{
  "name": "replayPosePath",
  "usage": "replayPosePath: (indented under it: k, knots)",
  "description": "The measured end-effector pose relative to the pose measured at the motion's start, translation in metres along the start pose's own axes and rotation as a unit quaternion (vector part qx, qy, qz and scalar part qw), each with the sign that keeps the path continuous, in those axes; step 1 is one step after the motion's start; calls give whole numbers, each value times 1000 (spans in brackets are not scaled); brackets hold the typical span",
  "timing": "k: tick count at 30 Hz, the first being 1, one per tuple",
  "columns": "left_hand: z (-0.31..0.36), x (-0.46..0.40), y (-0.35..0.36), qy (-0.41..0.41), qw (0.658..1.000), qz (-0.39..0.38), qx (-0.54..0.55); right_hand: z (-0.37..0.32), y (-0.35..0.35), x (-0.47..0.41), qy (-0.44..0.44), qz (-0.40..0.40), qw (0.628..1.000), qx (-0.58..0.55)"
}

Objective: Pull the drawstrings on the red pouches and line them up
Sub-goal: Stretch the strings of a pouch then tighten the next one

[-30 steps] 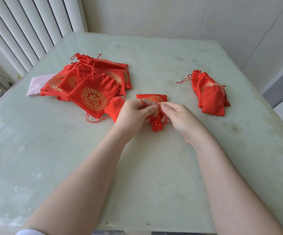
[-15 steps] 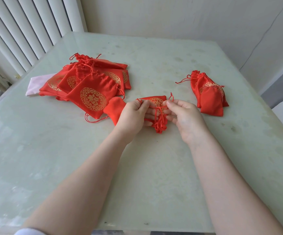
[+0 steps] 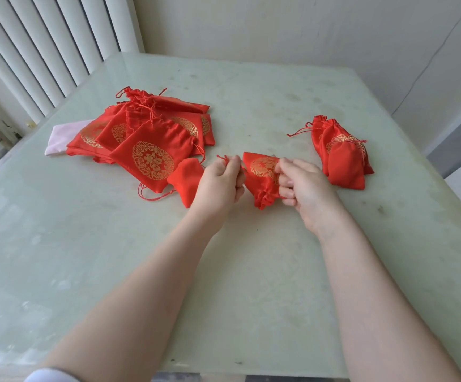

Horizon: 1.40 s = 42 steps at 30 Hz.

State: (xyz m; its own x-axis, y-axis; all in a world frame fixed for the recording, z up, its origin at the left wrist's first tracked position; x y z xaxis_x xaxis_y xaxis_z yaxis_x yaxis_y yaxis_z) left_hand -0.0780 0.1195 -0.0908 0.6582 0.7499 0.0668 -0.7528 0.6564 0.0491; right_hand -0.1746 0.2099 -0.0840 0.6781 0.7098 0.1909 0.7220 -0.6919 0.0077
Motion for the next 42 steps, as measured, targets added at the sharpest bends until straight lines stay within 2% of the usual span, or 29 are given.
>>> replayPosePath:
  k: [2, 4, 6, 9, 12, 16, 21, 23, 26, 30, 32, 35, 38, 42]
  knots:
    - [1, 1, -3, 37, 998, -27, -39, 0, 7, 4, -33, -58, 995, 81]
    - [3, 2, -3, 62, 996, -38, -46, 3, 11, 6, -63, -103, 987, 107]
    - [6, 4, -1, 76, 995, -57, -38, 6, 13, 6, -69, -115, 984, 116]
    - [3, 4, 2, 80, 994, -62, -30, 6, 16, 7, -58, -82, 988, 116]
    - [-6, 3, 2, 39, 997, -55, -29, 6, 14, 6, -20, -43, 996, 79]
    - [-10, 3, -1, 30, 984, -99, -144, 5, 12, 2, -15, -11, 1000, 25]
    - [-9, 5, 1, 46, 969, -123, -208, 2, 12, -1, -48, -25, 996, -74]
    - [-8, 4, 1, 29, 979, -103, -173, 2, 10, -2, -54, -16, 995, -77]
    - [-7, 3, 2, -30, 995, -88, -36, 5, 7, -3, -47, 31, 998, -15]
    - [-3, 7, 7, -113, 976, -138, 126, 8, 4, -7, -43, 102, 991, 75]
    - [-1, 8, 5, -138, 964, -156, 166, 9, 3, -7, -41, 102, 990, 84]
    - [1, 7, -1, -115, 979, -141, 88, 3, -1, -4, -55, 71, 994, 70]
    - [3, 5, -3, -58, 992, -105, -28, -6, -12, -3, -82, 83, 982, 150]
    - [0, 7, 2, -17, 983, -118, -139, -5, -5, -2, -98, -5, 995, 17]
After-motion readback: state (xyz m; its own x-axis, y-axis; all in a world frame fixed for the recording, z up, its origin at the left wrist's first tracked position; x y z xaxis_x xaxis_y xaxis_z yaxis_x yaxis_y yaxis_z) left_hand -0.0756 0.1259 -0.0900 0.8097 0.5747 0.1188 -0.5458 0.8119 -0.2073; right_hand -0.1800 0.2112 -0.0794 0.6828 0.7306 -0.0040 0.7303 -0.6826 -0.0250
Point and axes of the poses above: each hand's wrist, its own x-axis away from the middle knuckle, its own y-axis out of the palm, z = x × y, the point moved 2 cm from there along -x, towards the middle knuckle, and after that the axes turned 1 degree about -z, right-handed, at the moved point
